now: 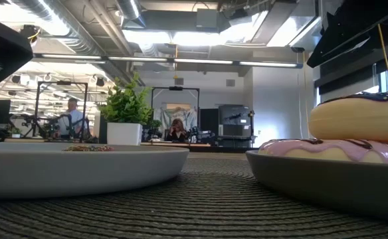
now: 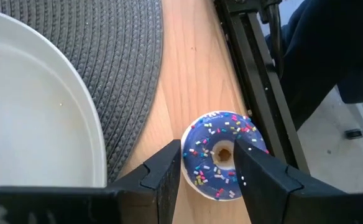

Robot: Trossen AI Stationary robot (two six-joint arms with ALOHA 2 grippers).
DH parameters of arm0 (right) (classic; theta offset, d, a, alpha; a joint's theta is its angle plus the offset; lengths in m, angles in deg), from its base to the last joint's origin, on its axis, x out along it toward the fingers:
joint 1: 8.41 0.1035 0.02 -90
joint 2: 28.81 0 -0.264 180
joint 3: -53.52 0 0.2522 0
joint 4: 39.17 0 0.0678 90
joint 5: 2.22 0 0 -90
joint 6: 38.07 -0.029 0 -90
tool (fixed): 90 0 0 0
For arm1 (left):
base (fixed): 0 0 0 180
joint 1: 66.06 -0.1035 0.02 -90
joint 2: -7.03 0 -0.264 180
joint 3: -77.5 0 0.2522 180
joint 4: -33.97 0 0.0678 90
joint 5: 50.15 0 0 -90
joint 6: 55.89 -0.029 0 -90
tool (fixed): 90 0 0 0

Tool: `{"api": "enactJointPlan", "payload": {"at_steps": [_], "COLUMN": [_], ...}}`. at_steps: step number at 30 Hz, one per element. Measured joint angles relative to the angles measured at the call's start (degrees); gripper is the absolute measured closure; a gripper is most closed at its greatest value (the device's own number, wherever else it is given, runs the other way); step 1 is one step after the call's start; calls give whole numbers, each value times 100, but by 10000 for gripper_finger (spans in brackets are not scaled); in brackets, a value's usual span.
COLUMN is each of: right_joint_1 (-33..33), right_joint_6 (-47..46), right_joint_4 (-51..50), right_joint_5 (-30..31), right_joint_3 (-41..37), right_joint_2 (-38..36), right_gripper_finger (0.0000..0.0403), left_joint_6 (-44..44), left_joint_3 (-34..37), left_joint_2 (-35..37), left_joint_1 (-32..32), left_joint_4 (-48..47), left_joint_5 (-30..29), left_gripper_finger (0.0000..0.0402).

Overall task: Pick & Place donuts
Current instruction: Put the small purple donut on the light grey plate

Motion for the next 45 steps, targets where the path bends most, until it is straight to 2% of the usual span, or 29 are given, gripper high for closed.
{"api": "enactJointPlan", "payload": {"at_steps": [9, 21, 33, 36, 41, 45], "right_joint_1": [1, 1, 2, 2, 2, 2], "right_joint_6": [15, 18, 162, 166, 168, 210], "right_joint_4": [-2, -4, -7, -4, -9, -10], "right_joint_5": [-2, -4, -6, -19, -50, -50], "right_joint_3": [0, 0, 0, 0, 0, 0], "right_joint_2": [0, 0, 2, 2, 2, 2], "right_gripper_finger": [234, 234, 234, 234, 234, 234], "left_joint_6": [-51, -97, -99, -52, 201, 458], "left_joint_3": [0, 0, 0, 7, 4, 0], "left_joint_2": [0, 0, 18, 188, 711, 1106], "left_joint_1": [-11, -11, -11, -57, -232, -441], "left_joint_4": [-16, -46, -52, -67, -203, -763], "left_joint_5": [-32, 18, 112, 329, 370, 63], "left_gripper_finger": [267, 338, 386, 389, 388, 389]}}
